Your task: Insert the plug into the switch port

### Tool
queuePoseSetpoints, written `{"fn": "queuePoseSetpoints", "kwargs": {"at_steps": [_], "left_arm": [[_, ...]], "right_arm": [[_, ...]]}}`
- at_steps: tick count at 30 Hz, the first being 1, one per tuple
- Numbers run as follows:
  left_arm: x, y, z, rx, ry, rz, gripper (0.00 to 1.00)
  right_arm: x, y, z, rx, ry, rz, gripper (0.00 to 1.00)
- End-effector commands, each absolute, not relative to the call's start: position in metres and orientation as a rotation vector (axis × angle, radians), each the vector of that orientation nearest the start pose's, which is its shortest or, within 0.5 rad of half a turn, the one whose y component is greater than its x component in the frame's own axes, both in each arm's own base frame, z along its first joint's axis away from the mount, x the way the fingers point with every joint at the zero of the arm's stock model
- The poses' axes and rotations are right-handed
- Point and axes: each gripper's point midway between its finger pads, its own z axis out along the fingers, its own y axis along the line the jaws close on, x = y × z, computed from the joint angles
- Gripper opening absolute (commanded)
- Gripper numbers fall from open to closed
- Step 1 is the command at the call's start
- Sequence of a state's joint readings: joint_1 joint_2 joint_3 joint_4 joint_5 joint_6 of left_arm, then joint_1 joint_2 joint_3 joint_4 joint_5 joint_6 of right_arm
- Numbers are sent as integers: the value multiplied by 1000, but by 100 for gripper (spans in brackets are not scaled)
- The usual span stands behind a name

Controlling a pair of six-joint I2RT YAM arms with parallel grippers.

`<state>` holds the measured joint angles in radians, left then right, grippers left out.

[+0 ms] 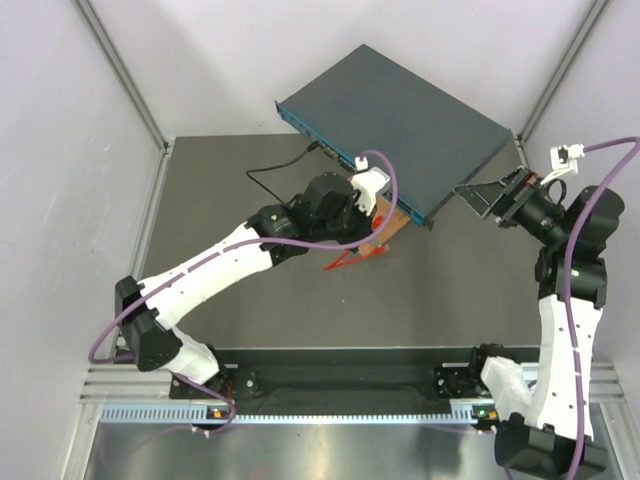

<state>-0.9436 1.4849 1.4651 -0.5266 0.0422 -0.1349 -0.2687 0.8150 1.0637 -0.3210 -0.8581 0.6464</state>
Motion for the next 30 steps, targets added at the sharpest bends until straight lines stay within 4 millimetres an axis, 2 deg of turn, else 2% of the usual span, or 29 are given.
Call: {"fn": "queuePoseSetpoints", "kwargs": {"at_steps": [1, 4, 5, 6, 7, 15, 19, 21, 26, 30], "left_arm": [[248, -367, 289, 848, 2004, -692, 0], [247, -372, 296, 869, 1970, -728, 0], [247, -374, 297, 873, 1965, -735, 0], [248, -374, 297, 877, 1961, -730, 0], [249, -374, 299, 877, 1953, -727, 0], [255, -381, 279, 933, 1990, -682, 0], [264, -382, 283, 920, 1987, -650, 0], [267, -381, 287, 917, 1977, -650, 0], [270, -378, 290, 928, 1970, -656, 0], [270, -376, 294, 945, 1974, -683, 0]], "right_arm": [[271, 73, 358, 207, 1744, 1053, 100], [280, 72, 353, 246, 1725, 1128, 100], [283, 72, 344, 268, 1732, 1148, 100], [287, 72, 347, 266, 1709, 1175, 100], [289, 72, 339, 285, 1714, 1196, 100], [308, 78, 325, 255, 1703, 1266, 100], [313, 83, 327, 220, 1710, 1274, 99], [316, 88, 329, 192, 1713, 1278, 91], [318, 99, 326, 153, 1730, 1286, 82], [319, 103, 323, 141, 1739, 1280, 65]]}}
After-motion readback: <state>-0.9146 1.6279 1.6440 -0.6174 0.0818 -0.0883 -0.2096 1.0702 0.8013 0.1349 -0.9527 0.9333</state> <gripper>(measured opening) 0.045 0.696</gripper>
